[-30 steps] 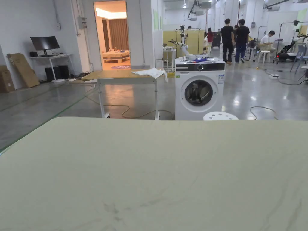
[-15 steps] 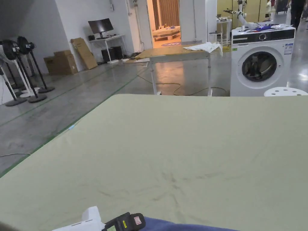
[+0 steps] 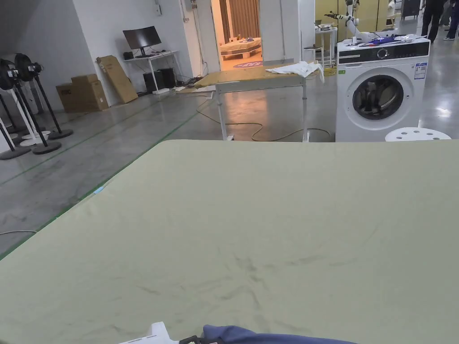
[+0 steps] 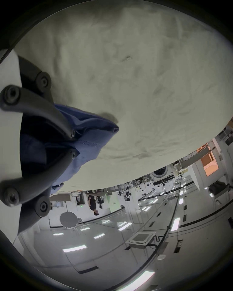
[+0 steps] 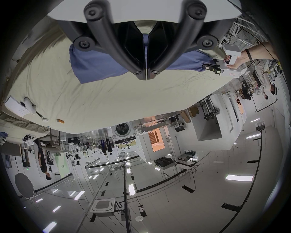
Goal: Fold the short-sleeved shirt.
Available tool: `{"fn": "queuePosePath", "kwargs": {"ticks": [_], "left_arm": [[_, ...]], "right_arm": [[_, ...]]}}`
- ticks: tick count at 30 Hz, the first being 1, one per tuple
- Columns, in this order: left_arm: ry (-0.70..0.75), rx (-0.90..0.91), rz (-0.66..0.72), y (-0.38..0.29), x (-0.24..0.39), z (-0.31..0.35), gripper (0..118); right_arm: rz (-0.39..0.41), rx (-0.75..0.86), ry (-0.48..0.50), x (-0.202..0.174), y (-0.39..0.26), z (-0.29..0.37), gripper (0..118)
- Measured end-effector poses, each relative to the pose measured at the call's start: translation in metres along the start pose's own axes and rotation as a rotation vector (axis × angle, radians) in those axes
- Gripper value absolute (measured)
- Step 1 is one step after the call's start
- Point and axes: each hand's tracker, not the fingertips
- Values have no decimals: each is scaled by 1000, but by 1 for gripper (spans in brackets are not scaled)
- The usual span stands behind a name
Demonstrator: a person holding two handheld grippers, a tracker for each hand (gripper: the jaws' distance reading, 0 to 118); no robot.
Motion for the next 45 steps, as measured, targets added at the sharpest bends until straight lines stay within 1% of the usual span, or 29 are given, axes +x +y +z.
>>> {"fn": "queuePosePath", "kwargs": {"ticks": [2,6,7,8,11,12,13,16,17,18,20,22,23,25,27,30,32,33,34,35,36,37,38,39,40,41,42,43,45], "left_arm": [[4,22,-11,0,7,9,1],[-34,85,-13,17,18,34,0],[-26,109,-43,22,26,43,0],[-17,112,-49,16,50,53,0],[-3,181,-65,32,62,84,0],[14,212,-62,46,51,92,0],[38,234,-64,53,54,102,0],[148,249,-173,68,75,119,0],[153,232,-212,64,88,115,0],[128,213,-242,56,99,106,0],[78,151,-254,39,112,78,0],[47,153,-309,15,130,50,0],[20,117,-321,3,138,30,0],[-9,66,-338,-10,134,-4,0],[20,-32,-382,-32,141,-49,0],[68,-154,-389,-59,138,-102,0],[108,-169,-398,-79,144,-121,2],[125,-166,-421,-81,147,-126,9],[125,-166,-434,-82,151,-128,21],[83,-179,-460,-80,157,-127,49],[1,-169,-462,-81,165,-119,72],[-58,-155,-459,-78,169,-112,81],[-99,-132,-456,-73,174,-103,78],[-121,-94,-463,-68,178,-92,72],[-112,-55,-478,-64,182,-78,62],[-93,-24,-486,-60,181,-71,38],[-69,2,-491,-57,178,-66,17],[-39,1,-494,-56,172,-66,17],[18,-11,-432,-59,154,-75,3]], "right_arm": [[-10,-4,-2,1,-1,0,0],[-9,-16,-6,2,0,0,0],[-9,-19,-7,3,-1,0,0],[-10,-21,-8,4,-1,0,0],[-22,-28,-11,6,-4,0,0],[-25,-30,-15,7,-5,0,0],[-31,-32,-18,7,-6,0,0],[-45,-30,-16,14,-12,3,0],[-46,-28,-18,14,-12,3,0],[-45,-23,-19,13,-13,3,0],[-54,-14,-12,12,-12,2,0],[-58,-9,-5,10,-10,2,0],[-55,-9,0,8,-9,2,0],[-29,-11,-1,5,-6,4,0],[0,-13,-7,4,-6,8,0],[7,-16,-16,2,-6,12,0],[1,-25,-21,3,-9,15,0],[1,-27,-24,3,-10,16,0],[-1,-31,-30,6,-15,17,0],[-3,-36,-35,8,-16,18,0],[-4,-41,-36,9,-17,18,0],[-6,-43,-38,10,-18,18,0],[-10,-44,-38,11,-19,18,0],[-15,-44,-36,12,-19,18,0],[-24,-43,-35,13,-20,17,0],[-32,-40,-34,14,-21,17,0],[-41,-38,-31,15,-22,16,0],[-50,-37,-29,15,-23,16,0],[-53,-37,-28,15,-24,16,0]]}}
